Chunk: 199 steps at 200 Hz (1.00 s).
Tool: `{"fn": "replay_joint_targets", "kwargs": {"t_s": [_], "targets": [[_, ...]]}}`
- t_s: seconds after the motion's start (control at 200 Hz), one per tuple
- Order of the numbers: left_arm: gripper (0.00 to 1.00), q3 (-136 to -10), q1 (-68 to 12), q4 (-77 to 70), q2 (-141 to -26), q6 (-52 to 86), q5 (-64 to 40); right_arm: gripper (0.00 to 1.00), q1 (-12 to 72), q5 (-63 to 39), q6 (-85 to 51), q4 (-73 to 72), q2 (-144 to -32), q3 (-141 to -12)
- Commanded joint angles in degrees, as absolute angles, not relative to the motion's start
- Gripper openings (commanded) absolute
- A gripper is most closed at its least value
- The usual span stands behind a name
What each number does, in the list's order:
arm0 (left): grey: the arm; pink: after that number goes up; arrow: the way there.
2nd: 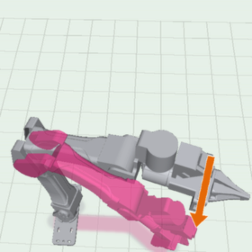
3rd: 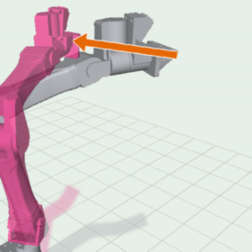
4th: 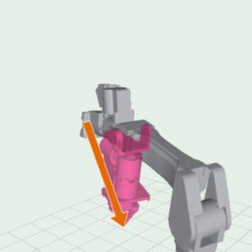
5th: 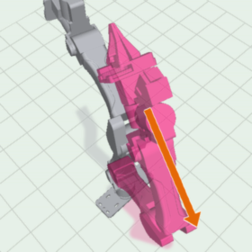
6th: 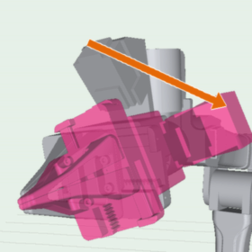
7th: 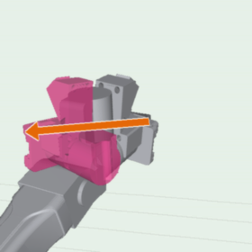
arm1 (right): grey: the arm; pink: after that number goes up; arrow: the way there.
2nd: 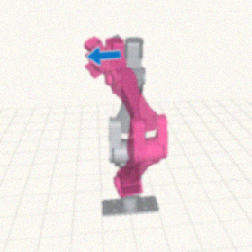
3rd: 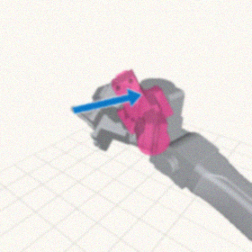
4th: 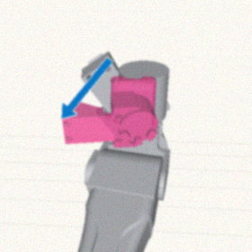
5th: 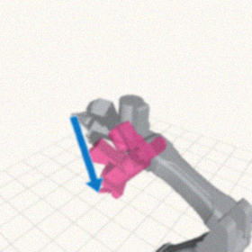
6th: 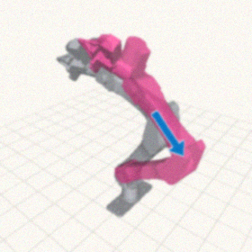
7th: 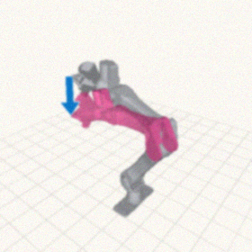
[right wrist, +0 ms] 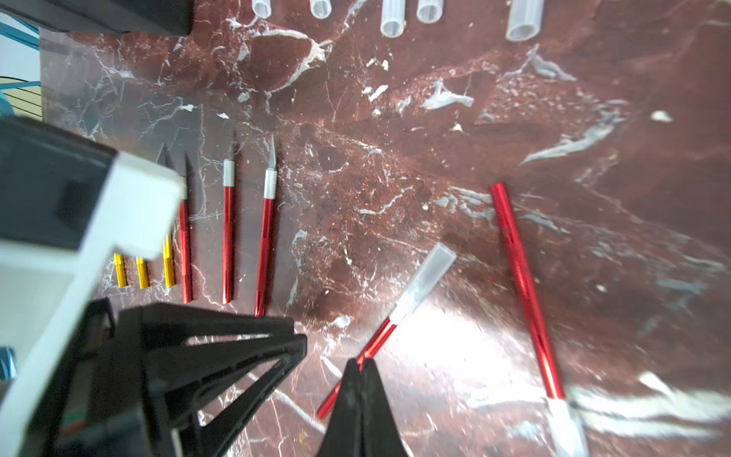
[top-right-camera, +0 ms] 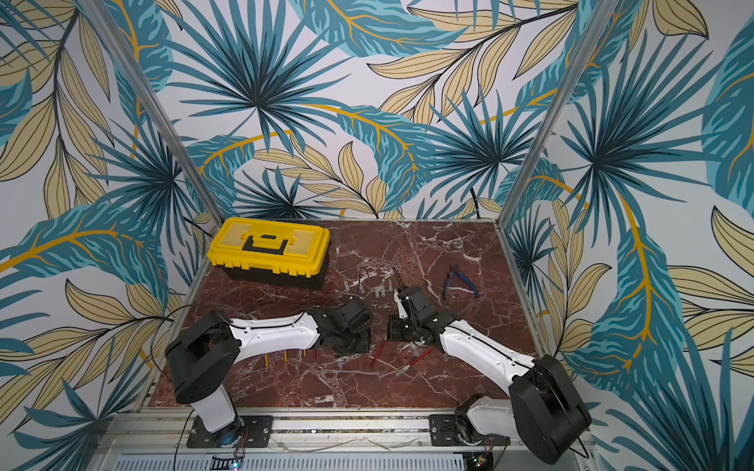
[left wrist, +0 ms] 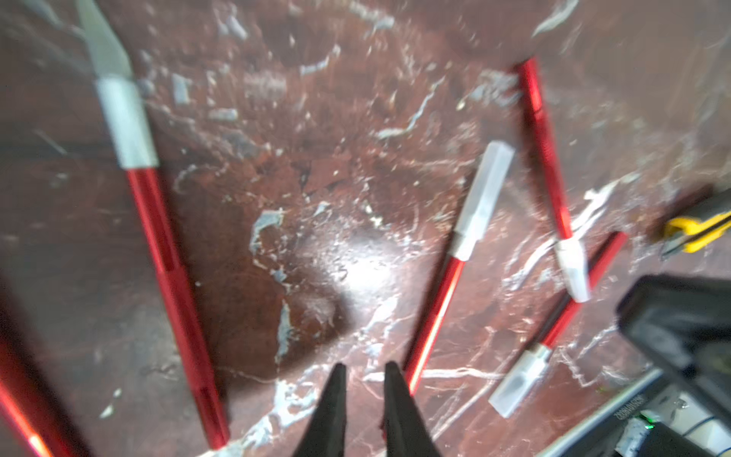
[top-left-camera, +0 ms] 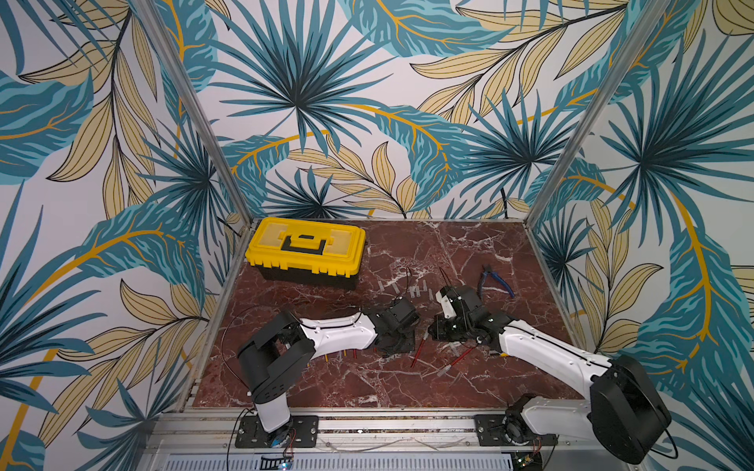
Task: Remove protective caps from carving knives
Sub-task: Adjust the carving knife at the center of the board, then pick up the carving knife from the center of the board.
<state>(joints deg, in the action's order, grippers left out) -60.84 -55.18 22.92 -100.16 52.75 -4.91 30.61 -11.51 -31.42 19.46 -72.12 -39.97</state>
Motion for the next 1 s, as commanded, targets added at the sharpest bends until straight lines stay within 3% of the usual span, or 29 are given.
{"fn": "replay_joint_targets", "kwargs": {"t_s": [0.0, 0.265, 0.546, 0.991], "targets": [[0.31, -64.13, -56.43, 24.08, -98.85, 48.96, -3.15, 0.03, 29.58, -9.73, -30.01, 24.69, -69.69, -39.73], [0.42, -68.2, -59.62, 27.86, -102.87, 46.33, 0.84, 0.07, 24.81, -11.26, -29.48, 27.48, -65.57, -37.78], [0.44, -74.51, -60.94, 33.31, -108.4, 44.58, 6.77, 0.08, 20.44, -17.43, -29.51, 26.04, -65.16, -35.82], [0.31, -77.97, -60.91, 35.86, -112.78, 44.05, 8.61, 0.08, 18.55, -20.96, -29.88, 23.35, -66.7, -34.01]]}}
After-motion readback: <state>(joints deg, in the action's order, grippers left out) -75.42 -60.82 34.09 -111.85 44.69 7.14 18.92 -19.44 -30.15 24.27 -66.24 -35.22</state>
